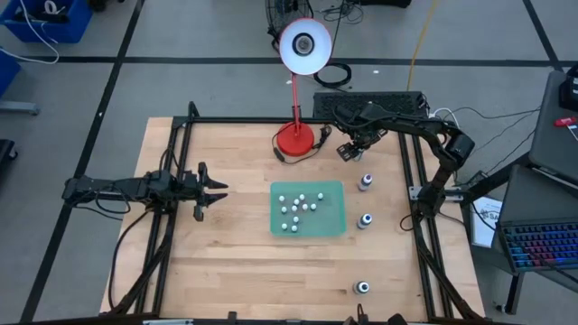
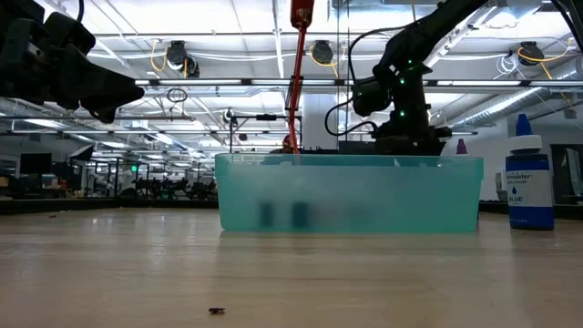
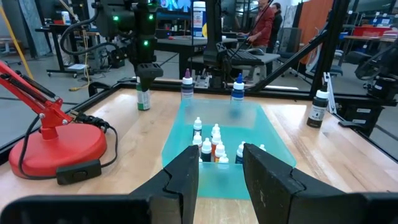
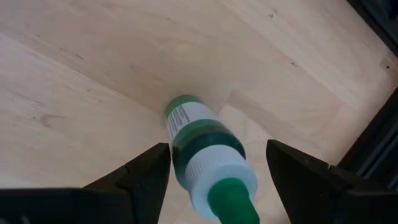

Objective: Pick & Place food coloring
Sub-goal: Put the big green food coloring bottle into the green bin

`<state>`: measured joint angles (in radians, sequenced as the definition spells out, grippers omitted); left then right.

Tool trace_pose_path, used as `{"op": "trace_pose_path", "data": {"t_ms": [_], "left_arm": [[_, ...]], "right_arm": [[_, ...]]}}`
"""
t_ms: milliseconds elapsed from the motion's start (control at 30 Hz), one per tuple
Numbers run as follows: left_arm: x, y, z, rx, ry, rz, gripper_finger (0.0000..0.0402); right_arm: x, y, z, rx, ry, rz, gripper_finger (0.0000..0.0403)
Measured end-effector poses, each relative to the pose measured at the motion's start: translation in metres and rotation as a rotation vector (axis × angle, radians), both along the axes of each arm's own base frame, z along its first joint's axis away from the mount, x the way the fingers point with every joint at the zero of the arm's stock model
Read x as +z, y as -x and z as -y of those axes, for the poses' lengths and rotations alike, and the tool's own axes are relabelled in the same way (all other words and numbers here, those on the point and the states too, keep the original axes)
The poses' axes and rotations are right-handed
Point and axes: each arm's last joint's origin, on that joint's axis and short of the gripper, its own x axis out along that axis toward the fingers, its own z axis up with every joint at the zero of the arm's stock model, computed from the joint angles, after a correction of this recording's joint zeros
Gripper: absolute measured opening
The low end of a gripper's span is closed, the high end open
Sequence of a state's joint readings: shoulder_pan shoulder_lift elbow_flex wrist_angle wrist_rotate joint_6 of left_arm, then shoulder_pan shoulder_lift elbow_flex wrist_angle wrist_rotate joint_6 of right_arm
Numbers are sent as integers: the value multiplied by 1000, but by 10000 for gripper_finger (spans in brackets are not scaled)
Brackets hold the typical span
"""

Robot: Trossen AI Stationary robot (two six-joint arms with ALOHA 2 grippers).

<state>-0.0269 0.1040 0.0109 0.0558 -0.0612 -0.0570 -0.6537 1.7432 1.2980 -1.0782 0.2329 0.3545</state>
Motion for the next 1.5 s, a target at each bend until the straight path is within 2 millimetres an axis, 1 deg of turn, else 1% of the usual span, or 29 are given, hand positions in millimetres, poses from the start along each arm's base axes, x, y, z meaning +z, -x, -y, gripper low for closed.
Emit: {"op": "trace_pose_path", "data": {"t_ms": [133,200,300,433,467,600,700,767,900,1033,1133,1233,1300,1367,1433,1500], "left_arm": [[0,0,0,0,0,0,127],[0,0,0,0,0,0,127],[0,0,0,0,0,0,127],[0,0,0,0,0,0,127],[0,0,0,0,0,0,127],[0,0,0,0,0,0,127],[0,0,0,0,0,0,127],[0,0,0,0,0,0,127],[0,0,0,0,0,0,127],[0,0,0,0,0,0,127],[0,0,0,0,0,0,127],[0,0,0,1,0,0,127],[0,0,0,0,0,0,127],[0,0,0,1,0,0,127],[0,0,0,0,0,0,127],[0,0,0,0,0,0,127]], "right_arm": [[0,0,0,0,-1,0,250],[0,0,0,0,-2,-1,241],[0,0,0,0,-2,0,208],[0,0,-1,1,-24,15,141],[0,0,-1,10,-35,22,133],[1,-4,-5,71,-46,19,133],[9,-7,-15,130,-35,43,133],[21,-8,-24,165,-2,84,133],[56,-6,-51,236,80,205,133],[95,0,-88,312,165,377,133],[114,4,-117,374,191,492,133],[123,1,-143,440,184,570,133],[127,-7,-158,480,161,581,133],[129,-19,-170,520,142,582,133],[129,-34,-181,563,121,547,133],[124,-48,-189,604,94,478,133]]}}
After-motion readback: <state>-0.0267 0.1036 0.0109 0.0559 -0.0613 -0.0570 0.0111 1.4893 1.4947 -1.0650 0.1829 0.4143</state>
